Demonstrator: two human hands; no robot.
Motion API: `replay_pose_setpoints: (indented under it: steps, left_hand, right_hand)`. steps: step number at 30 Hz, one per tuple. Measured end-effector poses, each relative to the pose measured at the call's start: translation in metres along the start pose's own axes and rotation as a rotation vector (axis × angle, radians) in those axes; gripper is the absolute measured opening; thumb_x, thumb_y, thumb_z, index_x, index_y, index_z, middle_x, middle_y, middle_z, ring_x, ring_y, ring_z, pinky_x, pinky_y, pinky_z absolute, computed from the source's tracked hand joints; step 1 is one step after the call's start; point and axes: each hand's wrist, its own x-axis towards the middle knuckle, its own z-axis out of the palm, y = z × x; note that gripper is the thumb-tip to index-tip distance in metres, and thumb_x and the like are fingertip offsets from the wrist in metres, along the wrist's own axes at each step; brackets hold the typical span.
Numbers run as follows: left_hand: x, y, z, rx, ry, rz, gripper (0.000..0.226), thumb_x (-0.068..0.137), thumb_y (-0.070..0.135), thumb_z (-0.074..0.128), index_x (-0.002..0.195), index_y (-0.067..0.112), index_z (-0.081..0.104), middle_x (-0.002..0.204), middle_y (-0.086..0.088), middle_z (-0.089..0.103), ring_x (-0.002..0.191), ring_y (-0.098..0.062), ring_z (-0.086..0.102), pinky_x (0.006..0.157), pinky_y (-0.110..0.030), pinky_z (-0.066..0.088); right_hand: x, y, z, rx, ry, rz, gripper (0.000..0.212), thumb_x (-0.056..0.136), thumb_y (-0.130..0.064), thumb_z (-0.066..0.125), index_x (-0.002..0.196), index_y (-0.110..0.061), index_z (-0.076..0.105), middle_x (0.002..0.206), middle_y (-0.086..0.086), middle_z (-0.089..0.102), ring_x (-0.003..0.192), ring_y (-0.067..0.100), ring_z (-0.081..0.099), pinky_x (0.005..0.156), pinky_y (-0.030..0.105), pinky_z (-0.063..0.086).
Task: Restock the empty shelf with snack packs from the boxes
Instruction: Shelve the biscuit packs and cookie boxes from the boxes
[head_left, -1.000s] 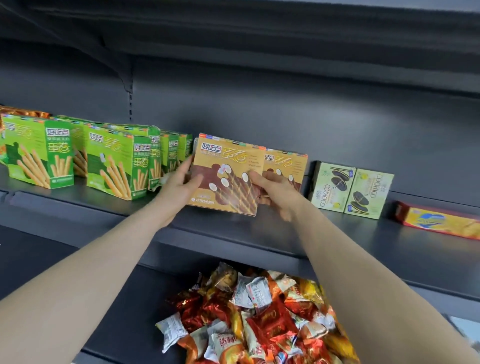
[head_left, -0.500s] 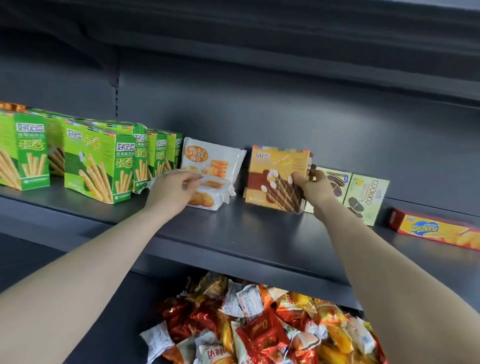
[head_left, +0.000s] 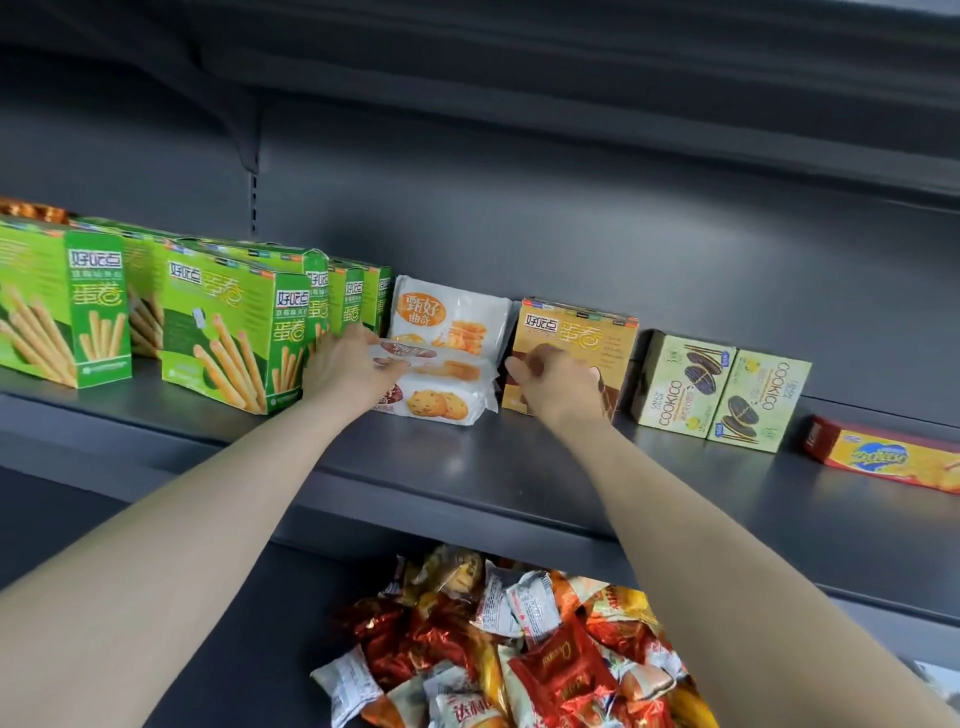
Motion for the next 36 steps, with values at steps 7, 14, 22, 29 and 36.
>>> replay_pose_setpoints:
  steps: [7, 14, 22, 29, 36]
  left_hand:
    - [0.001, -0.008, -0.015, -0.370, -0.190, -0.068, 0.049, 0.077, 0.020, 0.082, 0.122, 0.017, 0.061, 0.115, -0.005, 0.070, 0.097, -0.025, 0.068, 0.086, -0.043, 0.058]
    - [0.001, -0.007, -0.004, -0.442, -0.139, 0.033, 0.070, 0.085, -0.004, 0.066, 0.149, 0.011, 0.041, 0.147, -0.001, 0.048, 0.127, -0.023, 0.051, 0.099, -0.024, 0.040]
    - [0.016, -0.015, 0.009, -0.231, -0.363, 0.095, 0.073, 0.093, -0.004, 0.050, 0.156, 0.012, 0.018, 0.164, 0.006, 0.009, 0.135, -0.024, 0.039, 0.093, -0.022, 0.037]
    - [0.011, -0.009, 0.006, -0.165, -0.269, 0.124, 0.062, 0.093, 0.005, 0.058, 0.151, 0.007, 0.035, 0.159, -0.003, 0.025, 0.134, -0.026, 0.041, 0.099, -0.025, 0.035]
    - [-0.006, 0.007, -0.007, -0.111, -0.083, 0.224, 0.045, 0.094, 0.019, 0.065, 0.138, 0.018, 0.056, 0.144, -0.002, 0.051, 0.126, -0.021, 0.050, 0.095, -0.025, 0.037]
  right_hand:
    - [0.006, -0.023, 0.038, 0.611, -0.263, 0.357, 0.036, 0.092, -0.018, 0.070, 0.124, -0.012, 0.054, 0.118, 0.010, 0.061, 0.096, 0.025, 0.066, 0.055, 0.030, 0.060]
    - [0.009, -0.018, 0.029, 0.478, -0.121, 0.031, 0.040, 0.089, 0.006, 0.056, 0.118, -0.020, 0.060, 0.088, -0.003, 0.059, 0.076, 0.014, 0.053, 0.061, 0.021, 0.044]
    - [0.016, -0.021, 0.044, -0.132, -0.370, -0.048, 0.046, 0.101, -0.019, 0.045, 0.143, -0.038, 0.050, 0.140, 0.012, 0.051, 0.121, 0.036, 0.053, 0.105, 0.037, 0.044]
    - [0.009, -0.013, 0.042, -0.094, -0.205, -0.081, 0.046, 0.099, -0.015, 0.047, 0.137, -0.038, 0.056, 0.120, 0.011, 0.045, 0.109, 0.036, 0.055, 0.103, 0.038, 0.045]
    - [0.003, -0.018, 0.026, -0.120, -0.088, -0.240, 0.037, 0.096, -0.019, 0.057, 0.132, -0.026, 0.062, 0.117, 0.013, 0.055, 0.102, 0.034, 0.059, 0.085, 0.031, 0.046]
